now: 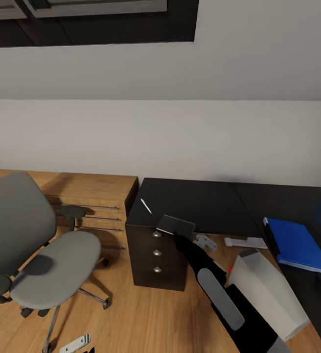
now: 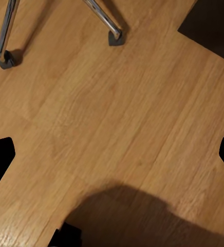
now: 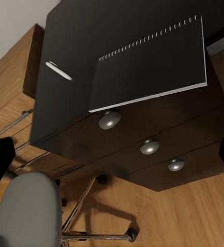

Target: In the bedroom, organize the workspace by keeping the computer under the desk, ensuring the monitor is on the desk, placing the keyboard on the desk next to the monitor, placing the mouse on the desk next to the keyboard, moving the folder from the swivel chair onto the desk next to the mouse, stacking the notebook on top of the folder with the pen on top of the notebook, and positioning the swivel chair next to the desk.

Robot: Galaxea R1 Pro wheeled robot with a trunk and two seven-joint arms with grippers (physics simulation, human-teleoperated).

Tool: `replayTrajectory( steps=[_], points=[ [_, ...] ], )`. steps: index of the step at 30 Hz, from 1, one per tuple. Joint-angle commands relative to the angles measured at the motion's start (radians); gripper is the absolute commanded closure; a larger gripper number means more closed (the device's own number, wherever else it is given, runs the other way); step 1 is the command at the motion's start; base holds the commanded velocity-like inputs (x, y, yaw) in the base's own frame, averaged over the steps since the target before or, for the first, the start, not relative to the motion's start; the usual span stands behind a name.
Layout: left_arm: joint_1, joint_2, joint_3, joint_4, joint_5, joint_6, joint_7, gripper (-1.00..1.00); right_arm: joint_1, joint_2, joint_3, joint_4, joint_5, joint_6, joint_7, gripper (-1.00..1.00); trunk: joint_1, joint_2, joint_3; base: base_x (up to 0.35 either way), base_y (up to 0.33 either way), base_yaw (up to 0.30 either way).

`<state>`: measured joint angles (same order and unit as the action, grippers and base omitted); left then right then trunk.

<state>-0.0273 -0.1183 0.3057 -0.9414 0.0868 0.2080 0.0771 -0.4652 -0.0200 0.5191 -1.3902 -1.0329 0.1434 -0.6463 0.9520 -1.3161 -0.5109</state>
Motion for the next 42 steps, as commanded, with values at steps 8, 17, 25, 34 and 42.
replayTrajectory(
  steps=[8, 17, 25, 34, 42],
  points=[
    [0.000, -0.003, 0.001, -0.004, 0.008, 0.004, -0.001, -1.00, -0.001, -0.012, -0.100, 0.184, -0.007, -0.035, 0.271, -1.00, 0.031, -0.057, -0.026, 0.000, 0.000, 0.000],
    [0.000, -0.003, 0.001, -0.006, 0.008, -0.003, 0.003, -1.00, -0.004, -0.005, -0.243, 0.376, -0.008, -0.107, 0.397, -1.00, 0.065, -0.120, -0.054, 0.000, 0.000, 0.000],
    [0.000, -0.018, -0.084, -0.296, 0.010, 0.215, 0.001, -1.00, -0.004, 0.001, -0.251, 0.419, -0.011, -0.116, 0.464, -1.00, 0.096, -0.176, -0.079, 0.000, 0.000, 0.000],
    [0.001, -0.037, -0.186, -0.597, 0.123, 0.479, 0.003, -1.00, -0.004, 0.002, -0.301, 0.415, -0.025, -0.113, 0.511, -1.00, 0.130, -0.239, -0.108, 0.000, 0.000, 0.000],
    [0.001, -0.030, -0.207, -0.611, 0.166, 0.485, 0.007, -1.00, -0.004, -0.004, -0.304, 0.392, -0.033, -0.110, 0.619, -1.00, 0.161, -0.295, -0.133, 0.000, 0.000, 0.000]
  ],
)
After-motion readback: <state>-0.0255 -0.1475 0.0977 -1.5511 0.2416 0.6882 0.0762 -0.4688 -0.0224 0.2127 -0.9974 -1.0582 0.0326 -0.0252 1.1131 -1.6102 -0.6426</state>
